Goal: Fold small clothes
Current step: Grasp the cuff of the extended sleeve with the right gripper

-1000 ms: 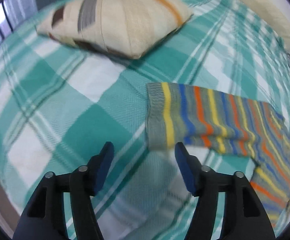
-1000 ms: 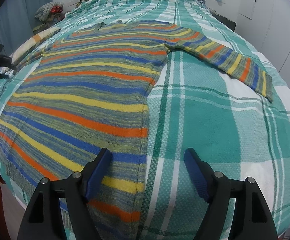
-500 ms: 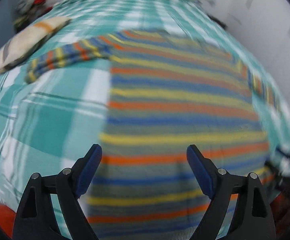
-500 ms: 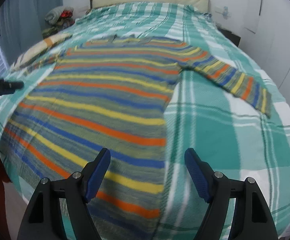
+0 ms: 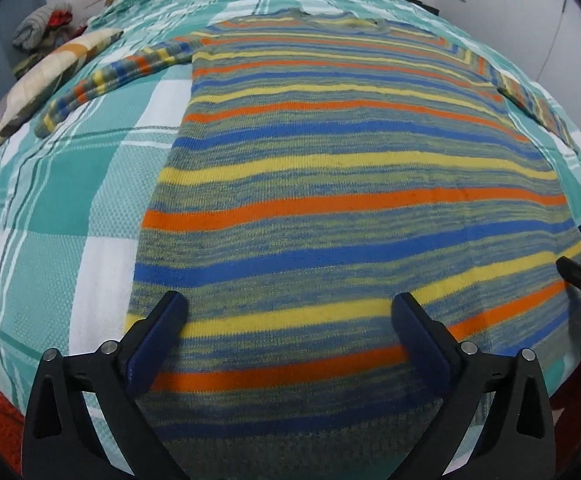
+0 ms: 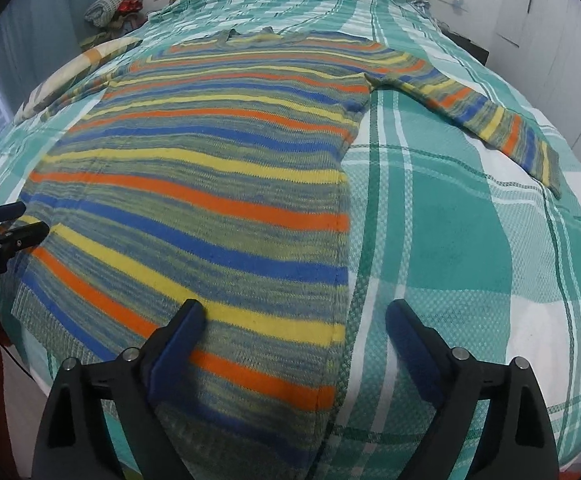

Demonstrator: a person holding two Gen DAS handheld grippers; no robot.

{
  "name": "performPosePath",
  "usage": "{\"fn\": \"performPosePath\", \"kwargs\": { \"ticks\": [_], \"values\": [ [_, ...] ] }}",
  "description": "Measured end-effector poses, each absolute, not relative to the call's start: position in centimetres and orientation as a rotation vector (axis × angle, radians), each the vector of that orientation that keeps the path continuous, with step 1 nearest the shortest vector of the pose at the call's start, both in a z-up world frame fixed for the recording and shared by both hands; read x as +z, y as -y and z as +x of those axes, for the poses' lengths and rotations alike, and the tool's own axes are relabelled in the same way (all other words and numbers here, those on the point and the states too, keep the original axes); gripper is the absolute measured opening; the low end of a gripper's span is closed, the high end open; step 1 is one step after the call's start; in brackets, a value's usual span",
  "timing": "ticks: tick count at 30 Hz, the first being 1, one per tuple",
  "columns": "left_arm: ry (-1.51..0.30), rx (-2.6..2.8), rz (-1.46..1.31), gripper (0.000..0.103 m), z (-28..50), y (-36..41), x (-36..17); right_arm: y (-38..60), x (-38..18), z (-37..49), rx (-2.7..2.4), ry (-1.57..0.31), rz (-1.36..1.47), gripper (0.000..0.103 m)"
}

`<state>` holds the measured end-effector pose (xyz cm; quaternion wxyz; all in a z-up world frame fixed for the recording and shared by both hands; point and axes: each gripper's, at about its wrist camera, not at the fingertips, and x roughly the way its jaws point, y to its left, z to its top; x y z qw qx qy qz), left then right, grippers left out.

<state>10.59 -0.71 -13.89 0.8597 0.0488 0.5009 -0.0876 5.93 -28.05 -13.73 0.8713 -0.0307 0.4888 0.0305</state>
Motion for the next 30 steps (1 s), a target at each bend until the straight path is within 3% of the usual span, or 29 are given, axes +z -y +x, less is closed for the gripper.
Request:
{"fn": "performPosePath", "kwargs": {
  "ticks": [8, 16, 21, 30],
  "values": [
    [-1.042, -0.188, 0.064, 0.102, 9.4, 0.0, -13.0, 28.2, -12.8, 5.6, 0.054, -1.021, -0.083, 0.094],
    [-0.968, -0.171, 0.061, 0.102, 8.4, -0.5, -11.3, 28.1, -9.4, 4.5, 0.040, -0.856, -0.094, 0.094],
    [-1.045, -0.155, 0.126, 0.102, 8.9, -0.1, -13.4, 27.2, -11.0, 4.9, 0.064, -0.929, -0.126, 0.094],
    [-0.921, -0.141, 0.084, 0.102, 8.5, -0.8, -10.5, 27.8, -13.5, 4.9, 0.079, -1.044, -0.094, 0.094]
  ]
}}
